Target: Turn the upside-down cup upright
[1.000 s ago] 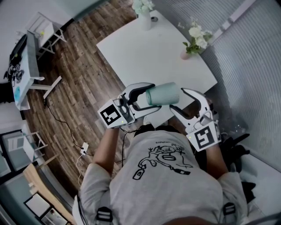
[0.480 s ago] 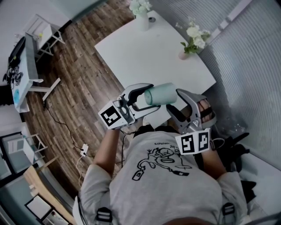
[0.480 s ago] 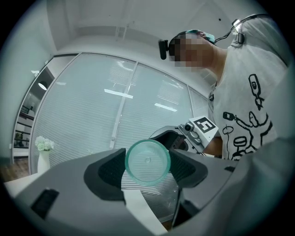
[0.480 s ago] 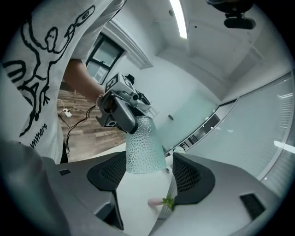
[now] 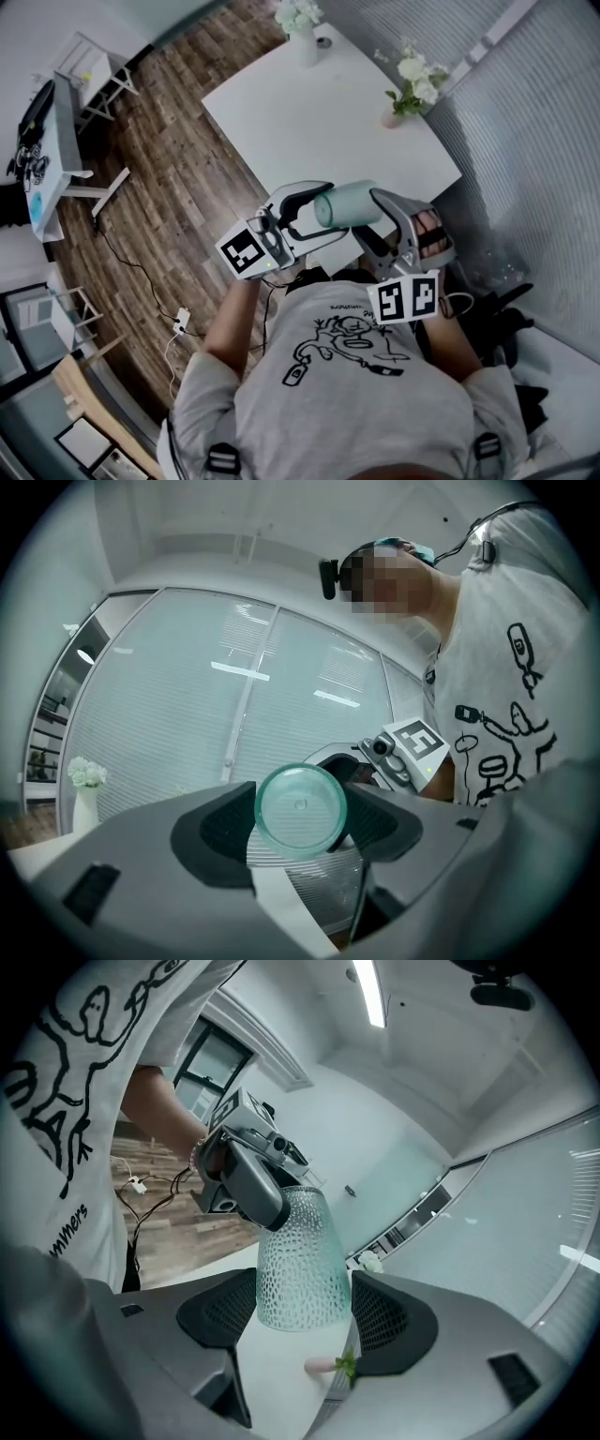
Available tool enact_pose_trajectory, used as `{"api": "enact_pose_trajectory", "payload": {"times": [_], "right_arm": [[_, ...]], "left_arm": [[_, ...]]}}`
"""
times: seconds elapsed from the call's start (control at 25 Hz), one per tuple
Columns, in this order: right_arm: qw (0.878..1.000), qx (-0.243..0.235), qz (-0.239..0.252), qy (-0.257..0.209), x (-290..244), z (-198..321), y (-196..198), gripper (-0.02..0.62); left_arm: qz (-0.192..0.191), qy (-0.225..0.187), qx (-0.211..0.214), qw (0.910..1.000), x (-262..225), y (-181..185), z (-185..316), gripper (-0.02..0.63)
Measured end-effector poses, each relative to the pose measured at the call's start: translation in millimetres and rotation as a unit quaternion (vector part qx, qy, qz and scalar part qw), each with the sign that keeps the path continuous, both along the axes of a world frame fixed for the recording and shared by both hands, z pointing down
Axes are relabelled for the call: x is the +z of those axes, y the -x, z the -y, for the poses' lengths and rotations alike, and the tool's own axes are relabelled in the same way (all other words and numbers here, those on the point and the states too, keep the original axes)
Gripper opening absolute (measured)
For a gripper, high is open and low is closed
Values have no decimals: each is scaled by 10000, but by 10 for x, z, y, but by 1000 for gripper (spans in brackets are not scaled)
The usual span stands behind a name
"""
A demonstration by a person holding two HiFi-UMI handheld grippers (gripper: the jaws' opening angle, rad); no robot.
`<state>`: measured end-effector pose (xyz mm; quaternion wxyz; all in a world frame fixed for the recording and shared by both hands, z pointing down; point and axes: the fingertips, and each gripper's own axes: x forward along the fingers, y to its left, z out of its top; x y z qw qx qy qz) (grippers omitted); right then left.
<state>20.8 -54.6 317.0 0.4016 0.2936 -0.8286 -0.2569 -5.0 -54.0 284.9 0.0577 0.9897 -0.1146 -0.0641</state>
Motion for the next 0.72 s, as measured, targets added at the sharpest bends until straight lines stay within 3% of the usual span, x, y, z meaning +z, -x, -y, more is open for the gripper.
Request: {"api": "enact_pose_trajectory", "payload": {"times": [0.32,0.72], "right_arm": [[9998,73,-109,-133,-12,36,-17,316],[9999,111,62,-116,-23,13,-10,316]], "left_arm": [[206,-153,-116,9996,-6,-28,11,291],[205,-172,-218,9994,-41,-28,-19,291]]}}
